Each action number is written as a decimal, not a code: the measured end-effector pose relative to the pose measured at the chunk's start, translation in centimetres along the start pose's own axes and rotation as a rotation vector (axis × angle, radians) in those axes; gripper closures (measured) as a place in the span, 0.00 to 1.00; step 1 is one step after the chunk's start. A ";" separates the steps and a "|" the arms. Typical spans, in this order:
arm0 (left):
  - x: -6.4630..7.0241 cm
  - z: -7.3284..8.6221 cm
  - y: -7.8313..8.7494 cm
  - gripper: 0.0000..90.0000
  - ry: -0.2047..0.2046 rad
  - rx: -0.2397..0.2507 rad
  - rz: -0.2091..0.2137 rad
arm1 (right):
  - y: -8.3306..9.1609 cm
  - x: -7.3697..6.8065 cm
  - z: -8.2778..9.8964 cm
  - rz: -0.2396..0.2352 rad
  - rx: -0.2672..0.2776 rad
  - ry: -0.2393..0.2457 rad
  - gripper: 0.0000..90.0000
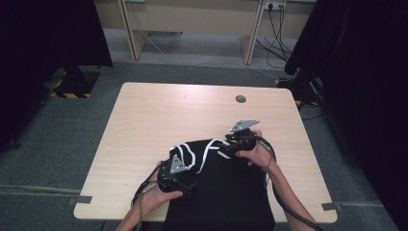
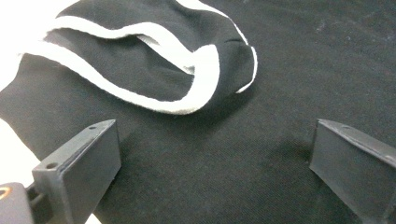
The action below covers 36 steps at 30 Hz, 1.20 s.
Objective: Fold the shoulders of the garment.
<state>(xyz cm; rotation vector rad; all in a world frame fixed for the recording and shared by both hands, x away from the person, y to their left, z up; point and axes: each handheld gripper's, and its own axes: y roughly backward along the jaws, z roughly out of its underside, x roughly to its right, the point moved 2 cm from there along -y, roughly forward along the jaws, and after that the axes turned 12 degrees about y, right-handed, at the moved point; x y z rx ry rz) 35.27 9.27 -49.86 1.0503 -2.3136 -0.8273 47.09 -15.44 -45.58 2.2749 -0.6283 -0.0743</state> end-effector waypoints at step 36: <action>0.0 0.0 0.0 0.01 0.001 0.000 -0.001 | 6.6 -3.7 6.9 0.084 0.069 0.074 0.59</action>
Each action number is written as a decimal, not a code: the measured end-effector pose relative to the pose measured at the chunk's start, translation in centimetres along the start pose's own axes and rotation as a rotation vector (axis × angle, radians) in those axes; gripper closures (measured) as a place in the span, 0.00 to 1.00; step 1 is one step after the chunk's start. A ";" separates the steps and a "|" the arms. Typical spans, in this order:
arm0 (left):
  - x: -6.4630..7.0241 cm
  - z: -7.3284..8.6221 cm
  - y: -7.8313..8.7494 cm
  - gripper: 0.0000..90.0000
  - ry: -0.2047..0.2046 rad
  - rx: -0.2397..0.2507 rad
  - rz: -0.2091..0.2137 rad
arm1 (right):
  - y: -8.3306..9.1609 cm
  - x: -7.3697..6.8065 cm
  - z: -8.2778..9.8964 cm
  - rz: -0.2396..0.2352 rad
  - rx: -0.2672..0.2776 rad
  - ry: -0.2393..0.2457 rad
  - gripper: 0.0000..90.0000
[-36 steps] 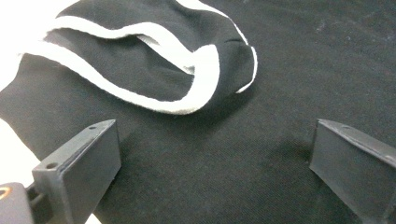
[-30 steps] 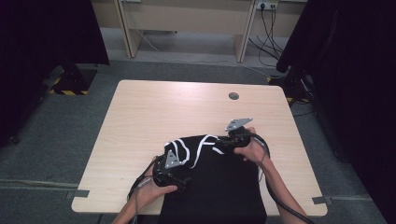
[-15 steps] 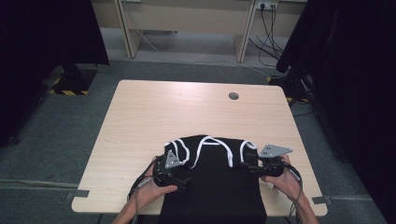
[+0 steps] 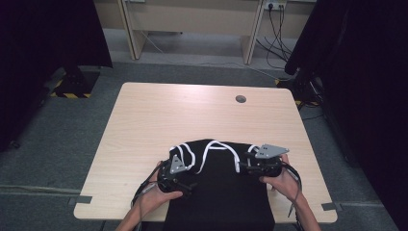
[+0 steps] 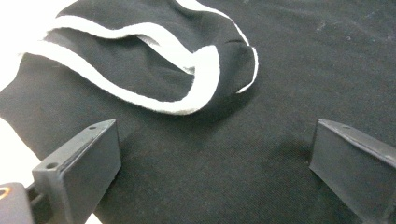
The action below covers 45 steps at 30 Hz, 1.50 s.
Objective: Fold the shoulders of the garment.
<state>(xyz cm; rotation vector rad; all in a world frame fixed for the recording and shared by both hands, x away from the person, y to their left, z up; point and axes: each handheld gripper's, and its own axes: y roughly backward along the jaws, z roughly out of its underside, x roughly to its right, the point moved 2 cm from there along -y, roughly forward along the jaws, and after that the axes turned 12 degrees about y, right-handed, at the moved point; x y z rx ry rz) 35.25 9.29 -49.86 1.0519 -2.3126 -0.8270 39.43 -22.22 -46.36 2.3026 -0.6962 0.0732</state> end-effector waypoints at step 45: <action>0.7 1.9 2.4 0.05 -0.001 0.008 0.058 | 3.5 -4.4 5.2 0.016 -0.076 -0.139 0.38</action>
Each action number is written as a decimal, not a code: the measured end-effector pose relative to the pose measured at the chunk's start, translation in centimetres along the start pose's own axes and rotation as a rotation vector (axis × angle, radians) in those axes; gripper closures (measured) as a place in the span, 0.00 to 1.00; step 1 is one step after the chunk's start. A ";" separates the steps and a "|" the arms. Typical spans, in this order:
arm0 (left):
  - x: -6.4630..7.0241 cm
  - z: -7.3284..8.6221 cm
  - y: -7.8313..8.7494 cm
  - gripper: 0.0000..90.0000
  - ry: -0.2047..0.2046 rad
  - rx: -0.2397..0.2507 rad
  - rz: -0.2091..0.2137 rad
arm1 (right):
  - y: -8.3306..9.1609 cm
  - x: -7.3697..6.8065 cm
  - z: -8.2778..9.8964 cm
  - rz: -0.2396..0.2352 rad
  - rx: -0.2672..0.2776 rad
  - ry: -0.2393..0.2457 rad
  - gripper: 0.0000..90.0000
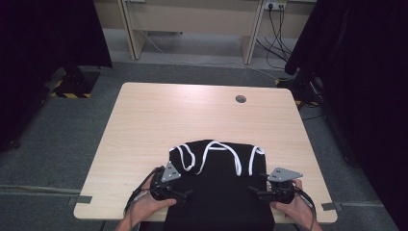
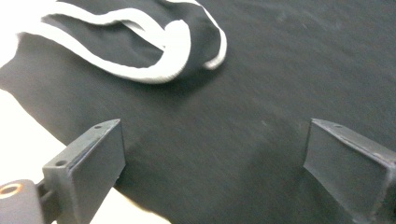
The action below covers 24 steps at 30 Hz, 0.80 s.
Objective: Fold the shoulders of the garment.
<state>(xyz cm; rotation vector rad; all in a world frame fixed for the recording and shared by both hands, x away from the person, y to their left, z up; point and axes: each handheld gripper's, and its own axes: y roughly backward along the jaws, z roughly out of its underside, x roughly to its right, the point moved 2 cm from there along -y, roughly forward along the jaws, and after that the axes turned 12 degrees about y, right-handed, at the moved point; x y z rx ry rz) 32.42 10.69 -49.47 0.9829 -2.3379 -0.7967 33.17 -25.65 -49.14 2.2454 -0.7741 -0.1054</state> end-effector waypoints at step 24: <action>-1.6 -1.4 -1.5 0.07 -0.011 -0.002 -0.029 | -0.6 2.3 -0.1 0.022 -0.005 -0.036 0.37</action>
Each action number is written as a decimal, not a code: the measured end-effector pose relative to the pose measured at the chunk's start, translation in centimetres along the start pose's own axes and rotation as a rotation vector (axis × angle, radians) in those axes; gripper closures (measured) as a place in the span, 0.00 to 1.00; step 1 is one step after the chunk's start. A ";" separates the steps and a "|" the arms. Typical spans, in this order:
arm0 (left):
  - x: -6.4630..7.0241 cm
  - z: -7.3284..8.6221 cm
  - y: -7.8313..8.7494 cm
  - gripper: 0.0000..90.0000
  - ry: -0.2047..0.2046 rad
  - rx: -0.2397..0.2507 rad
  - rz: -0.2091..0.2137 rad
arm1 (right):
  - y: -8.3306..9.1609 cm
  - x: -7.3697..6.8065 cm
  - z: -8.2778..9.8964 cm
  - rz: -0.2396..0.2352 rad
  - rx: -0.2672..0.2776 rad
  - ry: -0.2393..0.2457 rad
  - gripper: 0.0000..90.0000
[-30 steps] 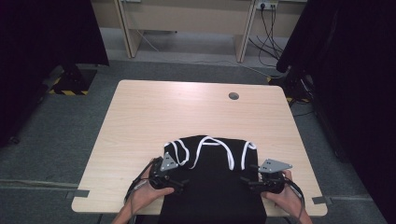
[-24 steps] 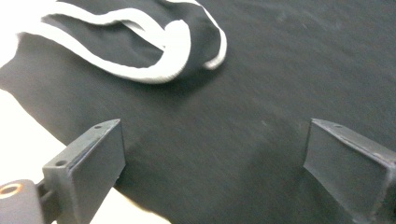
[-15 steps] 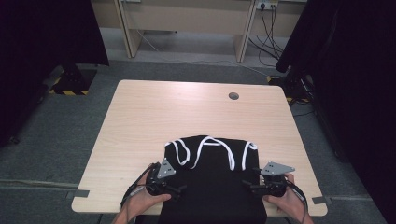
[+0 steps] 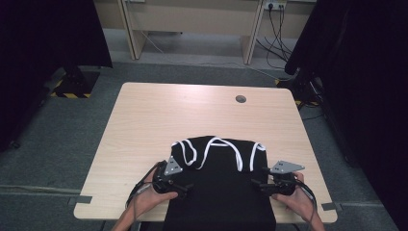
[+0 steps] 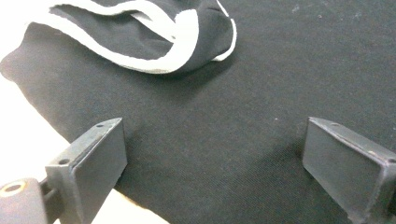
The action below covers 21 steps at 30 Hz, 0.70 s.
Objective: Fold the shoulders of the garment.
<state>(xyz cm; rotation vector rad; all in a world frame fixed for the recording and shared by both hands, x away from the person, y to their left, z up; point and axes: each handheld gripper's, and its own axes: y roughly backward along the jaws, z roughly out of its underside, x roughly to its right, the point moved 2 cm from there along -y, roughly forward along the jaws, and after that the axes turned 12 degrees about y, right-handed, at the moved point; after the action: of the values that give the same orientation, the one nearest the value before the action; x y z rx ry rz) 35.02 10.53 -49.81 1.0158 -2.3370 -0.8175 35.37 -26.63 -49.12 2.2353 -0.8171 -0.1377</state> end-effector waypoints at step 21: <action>-1.1 -1.0 -0.8 0.07 0.015 0.004 -0.017 | -1.1 1.4 -0.7 0.004 0.000 -0.009 0.36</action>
<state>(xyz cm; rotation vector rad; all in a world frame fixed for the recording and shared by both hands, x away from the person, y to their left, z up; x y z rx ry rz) 36.73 10.54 -49.81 1.0411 -2.3212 -0.8099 37.29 -26.50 -49.11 2.2349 -0.8258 -0.1459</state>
